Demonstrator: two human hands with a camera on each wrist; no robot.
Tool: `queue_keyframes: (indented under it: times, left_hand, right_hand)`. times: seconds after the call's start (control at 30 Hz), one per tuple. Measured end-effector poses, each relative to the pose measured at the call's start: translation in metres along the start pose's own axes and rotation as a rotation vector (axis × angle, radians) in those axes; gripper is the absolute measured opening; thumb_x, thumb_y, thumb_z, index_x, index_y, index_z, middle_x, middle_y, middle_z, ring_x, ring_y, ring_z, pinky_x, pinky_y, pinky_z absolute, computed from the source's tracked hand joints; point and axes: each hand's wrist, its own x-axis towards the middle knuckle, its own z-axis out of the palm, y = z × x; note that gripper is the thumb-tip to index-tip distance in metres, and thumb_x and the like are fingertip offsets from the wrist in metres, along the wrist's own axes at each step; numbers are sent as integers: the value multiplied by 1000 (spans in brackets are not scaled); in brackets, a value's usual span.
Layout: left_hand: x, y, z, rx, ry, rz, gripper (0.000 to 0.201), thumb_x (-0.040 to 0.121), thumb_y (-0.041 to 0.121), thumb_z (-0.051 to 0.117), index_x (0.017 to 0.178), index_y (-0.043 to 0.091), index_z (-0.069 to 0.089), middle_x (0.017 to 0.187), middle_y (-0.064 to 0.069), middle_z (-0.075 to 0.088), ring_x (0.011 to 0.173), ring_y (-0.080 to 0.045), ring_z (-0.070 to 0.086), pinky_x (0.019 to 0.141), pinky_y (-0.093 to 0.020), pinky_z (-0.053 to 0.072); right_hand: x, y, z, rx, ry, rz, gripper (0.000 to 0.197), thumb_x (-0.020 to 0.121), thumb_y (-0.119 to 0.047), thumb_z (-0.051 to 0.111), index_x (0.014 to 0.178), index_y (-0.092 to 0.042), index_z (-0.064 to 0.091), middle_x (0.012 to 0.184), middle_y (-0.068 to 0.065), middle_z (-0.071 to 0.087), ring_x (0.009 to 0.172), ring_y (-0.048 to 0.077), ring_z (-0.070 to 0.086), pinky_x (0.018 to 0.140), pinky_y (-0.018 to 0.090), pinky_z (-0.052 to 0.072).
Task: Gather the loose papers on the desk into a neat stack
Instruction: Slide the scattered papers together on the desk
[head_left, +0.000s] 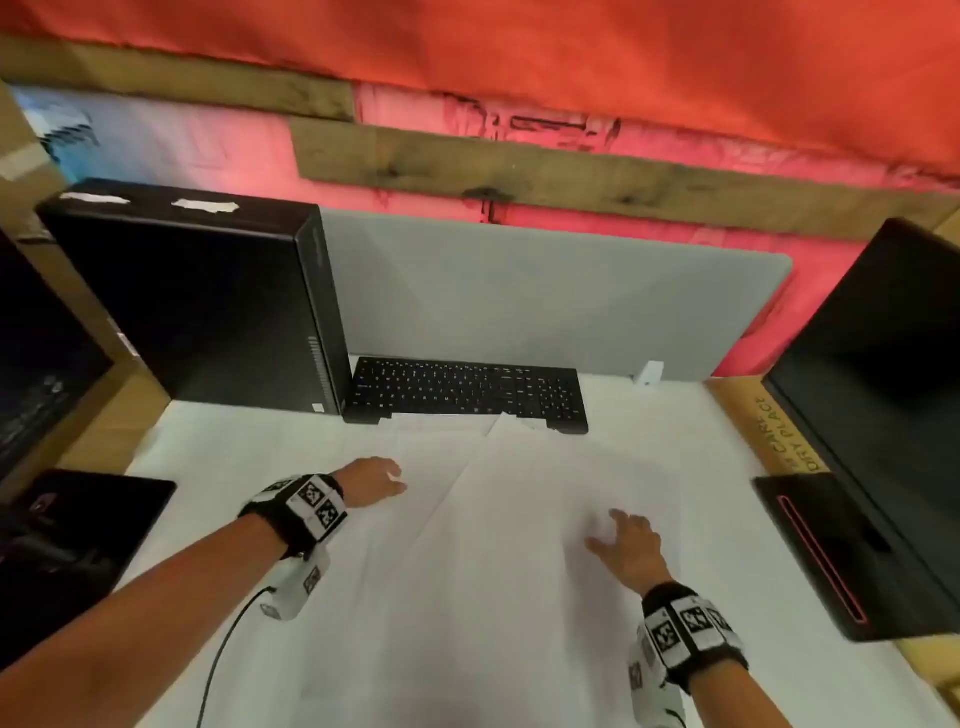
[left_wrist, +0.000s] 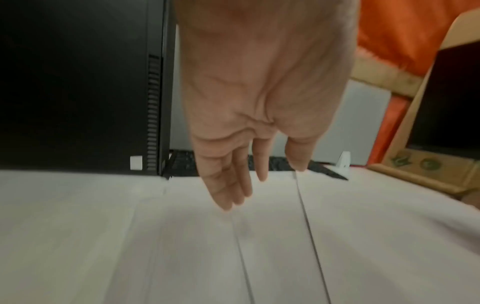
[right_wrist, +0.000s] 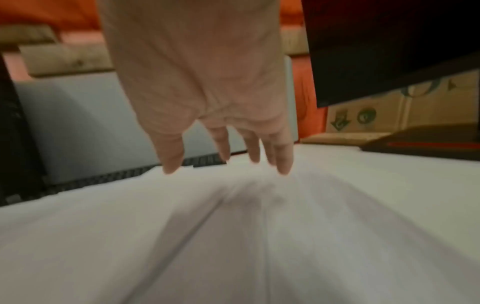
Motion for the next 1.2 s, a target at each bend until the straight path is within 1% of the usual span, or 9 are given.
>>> queue_keyframes:
  times: [0.17,0.3,0.4,0.6,0.7,0.77,0.87,1.03,1.2]
  left_hand:
    - [14,8,32,-52,12,-127,65,92,37,49,141,2,25,148,-19,28,135,-31,32,111,-33,27]
    - [20,17,53,-40,103,-220,72,85,46,55,138,4,29,141,-20,27,129,-38,32,108,-41,31]
    - [21,16,59,-69,193,-307,74,83,48,57,139,9,30,146,-18,19,131,-38,25,107,-45,29]
    - [26,4,61,-198,254,-321,73,80,46,62,140,21,31,149,-14,15,132,-38,22,109,-46,27]
    - [27,-2,63,-306,326,-331,85,76,43,69,143,17,23,149,-14,18,132,-38,23,108,-47,27]
    - [27,-6,64,-370,363,-326,95,73,38,73,144,12,15,148,-16,21,133,-38,24,108,-48,28]
    - [31,-13,63,-508,375,-291,105,72,28,76,145,5,6,148,-20,23,135,-38,24,111,-46,27]
    - [36,-19,68,-656,335,-181,81,72,17,77,138,1,32,140,-18,40,128,-33,40,108,-40,34]
    - [32,-18,75,-613,375,-87,66,75,14,74,132,3,43,131,-20,45,125,-34,41,106,-37,32]
  right_hand:
    - [2,-18,20,349,168,188,85,84,-33,64,146,-10,11,149,21,20,135,39,23,108,51,27]
    - [6,-26,31,604,212,210,84,86,-16,62,146,-2,5,143,26,34,130,39,37,104,41,35]
    - [9,-29,32,573,152,105,61,90,-2,52,143,1,21,138,22,45,127,35,44,101,32,35]
    - [26,-33,33,605,69,-125,20,88,4,50,106,-3,57,101,9,61,95,22,56,90,29,44]
    - [36,-37,32,589,106,-74,27,89,-2,53,68,-12,40,70,3,42,70,19,41,65,28,36]
    - [37,-41,33,531,129,-43,6,91,-8,52,87,-4,51,93,13,49,94,28,47,83,34,39]
    - [37,-51,37,484,109,-23,50,91,-13,55,136,2,38,145,20,26,131,36,32,110,37,28]
    - [38,-80,51,708,38,40,80,80,-8,69,144,-5,21,137,16,44,126,33,45,106,38,37]
    - [36,-83,58,691,-192,-45,40,81,-3,65,120,0,56,115,16,63,108,34,59,92,39,49]
